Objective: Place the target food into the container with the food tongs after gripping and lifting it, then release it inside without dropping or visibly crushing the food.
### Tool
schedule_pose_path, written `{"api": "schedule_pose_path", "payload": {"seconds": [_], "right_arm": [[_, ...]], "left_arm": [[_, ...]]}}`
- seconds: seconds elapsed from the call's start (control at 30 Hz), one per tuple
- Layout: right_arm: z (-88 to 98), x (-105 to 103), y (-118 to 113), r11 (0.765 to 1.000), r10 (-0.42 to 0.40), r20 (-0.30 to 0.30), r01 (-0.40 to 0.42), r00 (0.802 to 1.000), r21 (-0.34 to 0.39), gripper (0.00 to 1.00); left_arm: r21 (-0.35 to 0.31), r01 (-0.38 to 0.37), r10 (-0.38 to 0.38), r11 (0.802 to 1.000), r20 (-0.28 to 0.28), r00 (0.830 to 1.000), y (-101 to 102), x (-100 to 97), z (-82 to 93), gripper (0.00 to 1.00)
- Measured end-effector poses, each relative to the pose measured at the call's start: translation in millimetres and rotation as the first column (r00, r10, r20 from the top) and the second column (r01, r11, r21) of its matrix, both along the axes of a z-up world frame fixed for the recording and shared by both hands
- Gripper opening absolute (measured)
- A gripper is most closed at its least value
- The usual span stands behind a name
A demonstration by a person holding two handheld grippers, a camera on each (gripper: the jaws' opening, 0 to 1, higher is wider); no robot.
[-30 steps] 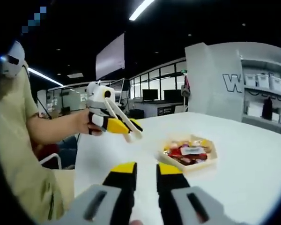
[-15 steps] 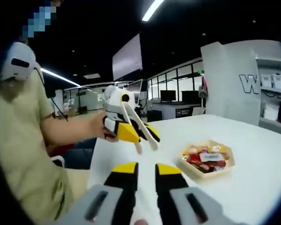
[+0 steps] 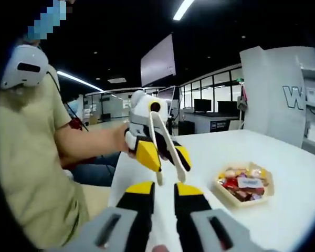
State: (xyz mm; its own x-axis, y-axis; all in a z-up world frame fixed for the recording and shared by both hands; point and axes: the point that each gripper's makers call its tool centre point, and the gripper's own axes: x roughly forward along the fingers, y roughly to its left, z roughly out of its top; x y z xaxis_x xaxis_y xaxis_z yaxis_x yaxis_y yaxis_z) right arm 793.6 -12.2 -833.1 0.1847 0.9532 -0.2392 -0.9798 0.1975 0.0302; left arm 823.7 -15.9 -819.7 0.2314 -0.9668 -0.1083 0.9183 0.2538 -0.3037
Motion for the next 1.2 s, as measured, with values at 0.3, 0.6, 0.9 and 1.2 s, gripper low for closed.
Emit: {"api": "schedule_pose_path", "payload": {"seconds": [0.3, 0.6, 0.9, 1.2], "right_arm": [[-3.8, -2.2, 3.3, 0.999, 0.022, 0.006, -0.021, 1.000, -0.025, 0.06], [-2.5, -5.5, 7.8, 0.999, 0.044, 0.006, -0.044, 0.999, -0.026, 0.03], [-4.3, -8.8, 9.2, 0.997, 0.062, 0.000, -0.062, 0.998, -0.035, 0.00], [-4.4, -10.1, 11.1, 0.997, 0.074, 0.001, -0.074, 0.997, -0.037, 0.00]], "left_arm": [[0.038, 0.033, -0.033, 0.999, -0.005, 0.999, -3.0, -4.6, -3.3, 0.24], [0.076, 0.064, -0.064, 0.995, -0.006, 0.998, -5.5, -7.2, -6.6, 0.24], [0.088, 0.085, -0.084, 0.992, -0.019, 0.996, -5.9, -8.6, -8.1, 0.24], [0.083, 0.096, -0.095, 0.992, -0.019, 0.995, -9.7, -10.2, -5.2, 0.24]]}}
